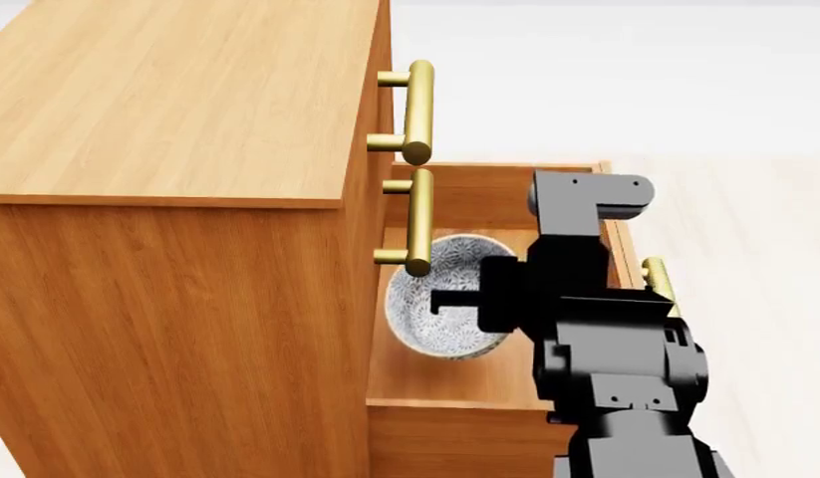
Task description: Put the bowl in the bottom drawer of the cabinet and close it.
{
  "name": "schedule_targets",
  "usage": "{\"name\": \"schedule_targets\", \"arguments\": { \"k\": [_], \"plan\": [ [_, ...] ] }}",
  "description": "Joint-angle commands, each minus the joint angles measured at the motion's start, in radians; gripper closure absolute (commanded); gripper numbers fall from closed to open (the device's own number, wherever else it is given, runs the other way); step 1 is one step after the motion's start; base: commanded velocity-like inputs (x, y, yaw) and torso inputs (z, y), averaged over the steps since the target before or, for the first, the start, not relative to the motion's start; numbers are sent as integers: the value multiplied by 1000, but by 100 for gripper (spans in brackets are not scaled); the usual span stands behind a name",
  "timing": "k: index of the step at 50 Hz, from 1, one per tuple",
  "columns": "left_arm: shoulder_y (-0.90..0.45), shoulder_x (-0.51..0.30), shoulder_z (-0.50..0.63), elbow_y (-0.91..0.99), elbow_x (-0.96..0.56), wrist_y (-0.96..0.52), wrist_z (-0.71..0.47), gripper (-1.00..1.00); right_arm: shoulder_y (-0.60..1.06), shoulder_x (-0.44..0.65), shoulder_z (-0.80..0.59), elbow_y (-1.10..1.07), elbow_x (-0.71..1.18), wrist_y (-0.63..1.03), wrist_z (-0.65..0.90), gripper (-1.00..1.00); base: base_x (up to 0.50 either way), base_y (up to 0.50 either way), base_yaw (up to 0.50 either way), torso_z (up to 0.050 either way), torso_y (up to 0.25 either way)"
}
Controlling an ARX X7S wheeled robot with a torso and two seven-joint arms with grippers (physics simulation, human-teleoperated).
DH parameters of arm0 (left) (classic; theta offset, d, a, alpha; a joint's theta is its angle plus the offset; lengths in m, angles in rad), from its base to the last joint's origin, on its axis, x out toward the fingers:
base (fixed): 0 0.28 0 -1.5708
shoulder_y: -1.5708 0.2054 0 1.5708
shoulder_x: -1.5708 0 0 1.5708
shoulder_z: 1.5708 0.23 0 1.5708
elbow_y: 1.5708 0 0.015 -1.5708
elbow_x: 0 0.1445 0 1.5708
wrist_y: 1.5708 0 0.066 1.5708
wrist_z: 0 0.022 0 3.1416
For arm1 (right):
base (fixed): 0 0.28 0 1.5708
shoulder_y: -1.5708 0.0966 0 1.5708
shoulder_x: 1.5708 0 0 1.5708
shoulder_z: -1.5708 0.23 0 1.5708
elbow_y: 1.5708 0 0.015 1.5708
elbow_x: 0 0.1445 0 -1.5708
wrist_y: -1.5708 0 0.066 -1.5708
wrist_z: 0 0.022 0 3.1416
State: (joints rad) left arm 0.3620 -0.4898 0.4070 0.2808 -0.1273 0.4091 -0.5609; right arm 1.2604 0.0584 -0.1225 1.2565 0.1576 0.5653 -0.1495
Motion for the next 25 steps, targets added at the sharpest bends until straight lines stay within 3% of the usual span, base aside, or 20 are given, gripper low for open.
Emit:
{"name": "schedule_targets", "arguments": {
  "k": [1,25],
  "plan": [
    [-3,-1,1,-1,-3,-1,-1,-100,10,-2,-8,16,-1,-19,-14,-100,0,0,0,0,10],
    [-4,-4,4,1,-5,0,-5,-100,-81,14,-111,-198,-63,-4,7,-100,0,0,0,0,0]
  ]
}}
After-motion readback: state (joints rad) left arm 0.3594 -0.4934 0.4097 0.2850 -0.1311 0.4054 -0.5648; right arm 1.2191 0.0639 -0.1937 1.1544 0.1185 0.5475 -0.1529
